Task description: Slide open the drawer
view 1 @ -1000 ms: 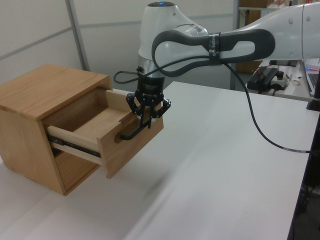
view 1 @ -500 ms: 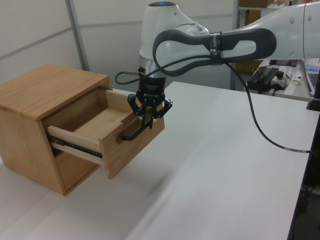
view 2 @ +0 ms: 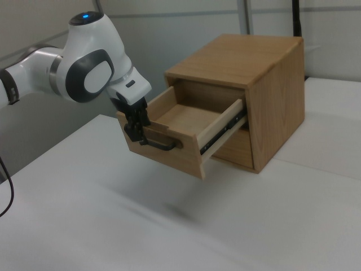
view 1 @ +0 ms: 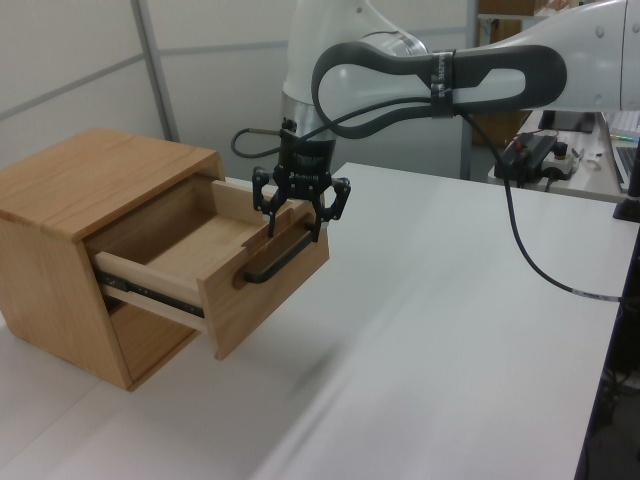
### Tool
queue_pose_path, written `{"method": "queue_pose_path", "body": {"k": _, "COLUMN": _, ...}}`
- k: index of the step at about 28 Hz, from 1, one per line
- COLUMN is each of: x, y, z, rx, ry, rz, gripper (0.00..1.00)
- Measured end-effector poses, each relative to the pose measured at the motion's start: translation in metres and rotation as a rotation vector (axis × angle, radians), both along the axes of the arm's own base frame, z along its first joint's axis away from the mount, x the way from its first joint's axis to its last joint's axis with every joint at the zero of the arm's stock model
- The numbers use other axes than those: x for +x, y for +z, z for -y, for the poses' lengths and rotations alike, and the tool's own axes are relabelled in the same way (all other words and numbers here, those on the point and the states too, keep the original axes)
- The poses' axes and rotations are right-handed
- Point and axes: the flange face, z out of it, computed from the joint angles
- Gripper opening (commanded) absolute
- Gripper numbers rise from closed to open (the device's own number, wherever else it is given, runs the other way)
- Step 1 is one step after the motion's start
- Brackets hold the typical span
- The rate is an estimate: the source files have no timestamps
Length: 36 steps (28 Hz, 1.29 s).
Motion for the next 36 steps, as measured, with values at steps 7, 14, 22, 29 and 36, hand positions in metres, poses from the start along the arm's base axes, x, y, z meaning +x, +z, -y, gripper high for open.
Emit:
{"method": "queue_pose_path", "body": {"k": 7, "x": -0.009, "y": 0.017, "z": 0.008, "rx": -0.050, "ry": 0.196, "rz": -0.014, "gripper": 1.00}}
{"method": "queue_pose_path", "body": {"k": 14, "x": -0.030, "y": 0.046, "z": 0.019, "rx": -0.124, "ry": 0.548, "rz": -0.062, "gripper": 1.00}}
{"method": "queue_pose_path", "body": {"k": 22, "x": -0.048, "y": 0.059, "z": 0.031, "rx": -0.253, "ry": 0.873, "rz": -0.145, "gripper": 1.00}}
{"method": "queue_pose_path", "body": {"k": 29, "x": -0.053, "y": 0.061, "z": 0.035, "rx": -0.283, "ry": 1.019, "rz": -0.175, "gripper": 1.00}}
{"method": "queue_pose_path", "body": {"k": 36, "x": -0.050, "y": 0.057, "z": 0.033, "rx": -0.290, "ry": 1.038, "rz": -0.185, "gripper": 1.00}}
